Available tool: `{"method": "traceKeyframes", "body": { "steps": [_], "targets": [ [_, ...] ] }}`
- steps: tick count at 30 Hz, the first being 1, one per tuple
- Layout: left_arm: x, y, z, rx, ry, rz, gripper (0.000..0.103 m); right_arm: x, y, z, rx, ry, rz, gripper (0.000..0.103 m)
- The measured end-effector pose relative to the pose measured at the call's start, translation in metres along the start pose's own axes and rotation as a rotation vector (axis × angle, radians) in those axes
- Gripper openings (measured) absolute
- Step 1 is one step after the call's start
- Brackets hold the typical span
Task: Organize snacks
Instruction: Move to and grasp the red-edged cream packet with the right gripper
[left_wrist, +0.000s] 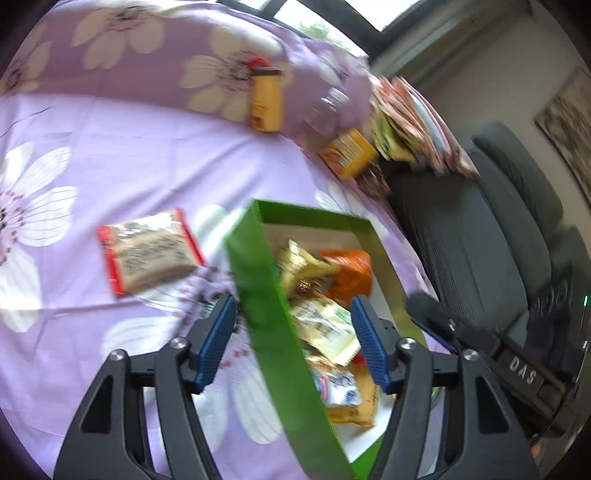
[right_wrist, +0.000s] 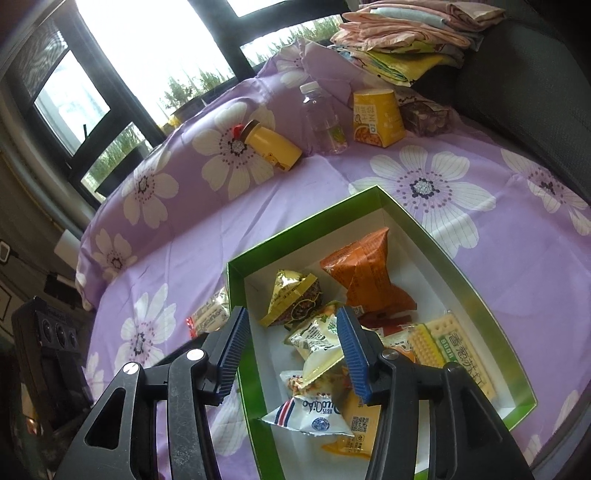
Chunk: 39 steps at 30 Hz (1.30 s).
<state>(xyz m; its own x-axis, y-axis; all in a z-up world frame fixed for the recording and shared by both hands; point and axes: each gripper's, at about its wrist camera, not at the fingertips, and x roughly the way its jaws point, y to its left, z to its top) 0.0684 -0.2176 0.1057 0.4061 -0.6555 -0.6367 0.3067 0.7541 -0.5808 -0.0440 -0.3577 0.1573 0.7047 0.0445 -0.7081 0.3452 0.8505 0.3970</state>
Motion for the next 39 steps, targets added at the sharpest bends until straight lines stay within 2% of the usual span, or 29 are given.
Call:
{"method": "traceKeyframes", "body": {
  "steps": [3, 7, 13, 17, 19, 21, 23, 28, 29, 30, 32, 35, 39],
  "targets": [
    [-0.014, 0.036, 0.013, -0.106, -0.039, 0.015, 0.073, 0.002, 0.005, 0.0, -0.003, 0.008, 0.012, 0.05],
    [-0.015, 0.077, 0.021, -0.198, -0.026, 0.167, 0.073, 0.006, 0.014, -0.002, -0.016, 0.017, 0.01, 0.05],
    [0.01, 0.121, 0.017, -0.293, 0.064, 0.195, 0.073, 0.007, 0.025, -0.005, -0.048, 0.021, 0.004, 0.05],
    [0.015, 0.127, 0.019, -0.284, 0.028, 0.181, 0.072, 0.006, 0.027, -0.006, -0.054, 0.022, 0.0, 0.05],
    [0.02, 0.125, 0.023, -0.281, 0.037, 0.152, 0.071, 0.007, 0.026, -0.006, -0.048, 0.024, -0.003, 0.05],
    [0.026, 0.126, 0.024, -0.302, 0.049, 0.119, 0.062, 0.008, 0.025, -0.006, -0.043, 0.026, -0.006, 0.05],
    [0.033, 0.126, 0.025, -0.32, 0.064, 0.079, 0.049, 0.008, 0.023, -0.006, -0.037, 0.028, -0.008, 0.05],
    [0.047, 0.13, 0.026, -0.336, 0.068, -0.037, 0.047, 0.008, 0.02, -0.004, -0.026, 0.027, -0.004, 0.05],
    [0.046, 0.132, 0.026, -0.353, 0.06, -0.047, 0.043, 0.009, 0.02, -0.004, -0.026, 0.028, -0.003, 0.05],
    [0.046, 0.135, 0.026, -0.373, 0.06, -0.045, 0.038, 0.009, 0.02, -0.004, -0.027, 0.029, -0.003, 0.05],
    [0.049, 0.14, 0.024, -0.41, 0.065, -0.005, 0.006, 0.011, 0.022, -0.004, -0.028, 0.032, -0.004, 0.05],
    [0.046, 0.144, 0.021, -0.423, 0.029, -0.004, 0.003, 0.014, 0.026, -0.005, -0.038, 0.039, -0.002, 0.05],
    [0.034, 0.138, 0.017, -0.399, 0.003, 0.076, 0.002, 0.015, 0.034, -0.007, -0.06, 0.04, -0.002, 0.05]
  ]
}}
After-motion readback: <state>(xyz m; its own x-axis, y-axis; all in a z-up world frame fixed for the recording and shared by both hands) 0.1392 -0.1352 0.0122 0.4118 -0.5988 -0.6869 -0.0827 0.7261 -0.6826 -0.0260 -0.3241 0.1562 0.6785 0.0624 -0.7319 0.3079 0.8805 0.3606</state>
